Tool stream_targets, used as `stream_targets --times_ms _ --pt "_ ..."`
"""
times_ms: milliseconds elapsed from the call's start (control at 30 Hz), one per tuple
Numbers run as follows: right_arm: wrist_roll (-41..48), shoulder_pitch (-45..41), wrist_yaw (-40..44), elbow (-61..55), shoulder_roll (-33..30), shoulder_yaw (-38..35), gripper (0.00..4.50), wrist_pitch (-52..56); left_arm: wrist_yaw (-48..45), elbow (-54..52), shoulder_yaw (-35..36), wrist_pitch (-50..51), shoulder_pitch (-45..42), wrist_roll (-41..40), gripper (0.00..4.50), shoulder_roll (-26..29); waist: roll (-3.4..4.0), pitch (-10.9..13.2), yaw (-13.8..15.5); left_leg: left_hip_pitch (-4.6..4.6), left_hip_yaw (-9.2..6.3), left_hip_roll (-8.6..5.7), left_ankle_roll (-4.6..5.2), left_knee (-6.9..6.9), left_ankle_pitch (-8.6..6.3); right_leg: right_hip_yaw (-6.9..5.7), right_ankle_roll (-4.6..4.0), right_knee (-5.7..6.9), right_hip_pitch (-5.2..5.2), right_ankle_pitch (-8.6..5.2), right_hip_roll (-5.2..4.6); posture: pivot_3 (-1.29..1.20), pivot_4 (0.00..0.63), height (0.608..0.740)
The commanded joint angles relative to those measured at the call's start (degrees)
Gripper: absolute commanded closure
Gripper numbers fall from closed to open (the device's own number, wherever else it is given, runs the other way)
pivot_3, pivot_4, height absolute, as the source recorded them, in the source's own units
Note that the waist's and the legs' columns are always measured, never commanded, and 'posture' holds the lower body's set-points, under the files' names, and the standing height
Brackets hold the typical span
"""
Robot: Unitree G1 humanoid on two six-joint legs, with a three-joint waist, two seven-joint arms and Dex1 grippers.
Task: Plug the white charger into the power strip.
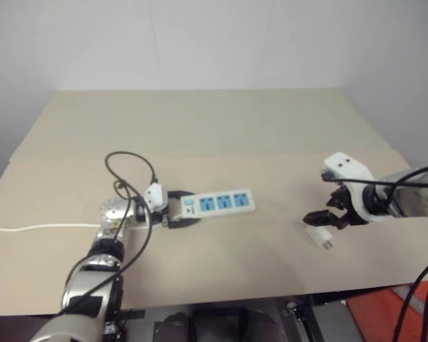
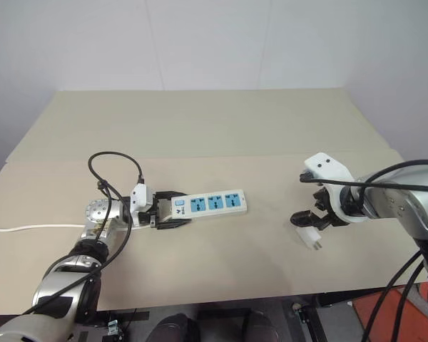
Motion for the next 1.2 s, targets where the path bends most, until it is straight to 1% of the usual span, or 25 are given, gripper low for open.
stream_targets --times_ms 33,233,400,633,867,1200 --pt "-0.7 -2.7 -0.2 3.1 0.6 2.4 0.0 0.5 -2.7 0.0 -3.6 0.6 1.7 1.4 1.21 -1.0 0.0 0.0 0.0 0.0 0.0 0.0 0.0 0.0 0.0 -0.01 0.0 0.0 0.0 0.0 0.0 0.0 0.15 0.74" --pt "-4.2 -4.5 0.6 7.3 2.4 7.1 0.0 0.5 -3.7 -0.4 -4.8 1.1 1.6 1.1 1.21 -0.9 0.05 0.0 0.0 -0.02 0.0 -0.01 0.0 0.01 0.0 -0.02 0.0 0.0 0.0 0.0 0.0 0.0 0.15 0.74" --pt "-6.3 -4.6 2.0 9.0 3.3 8.7 0.0 0.0 -5.1 -1.3 -5.3 2.0 2.3 0.5 1.21 -1.0 0.11 -0.1 0.0 -0.07 0.01 -0.01 0.02 0.01 -0.01 -0.02 0.01 -0.02 -0.04 0.01 0.0 0.0 0.15 0.74" --pt "-8.5 -3.8 3.0 9.9 4.6 8.7 0.0 0.4 -4.0 -1.9 -5.9 2.2 2.9 0.9 1.21 -1.4 0.24 -0.1 0.0 -0.08 0.01 -0.01 0.02 0.05 -0.01 -0.03 0.02 0.0 -0.03 0.01 0.0 0.0 0.15 0.74" --pt "-9.3 -3.0 4.0 10.4 5.1 9.4 0.0 0.5 -3.4 -3.0 -6.5 2.7 3.7 1.1 1.21 -1.6 0.47 -0.3 0.0 -0.08 0.0 -0.02 0.03 0.06 -0.02 -0.03 0.03 -0.01 -0.02 0.01 0.0 0.0 0.15 0.74" --pt "-10.1 -1.7 4.7 10.8 5.7 9.4 0.0 0.5 -3.0 -4.6 -6.7 3.4 4.7 0.9 1.21 -1.6 0.61 -0.4 0.0 -0.08 0.0 -0.03 0.06 0.08 -0.03 -0.02 0.04 -0.01 -0.01 0.02 0.0 0.0 0.15 0.74"
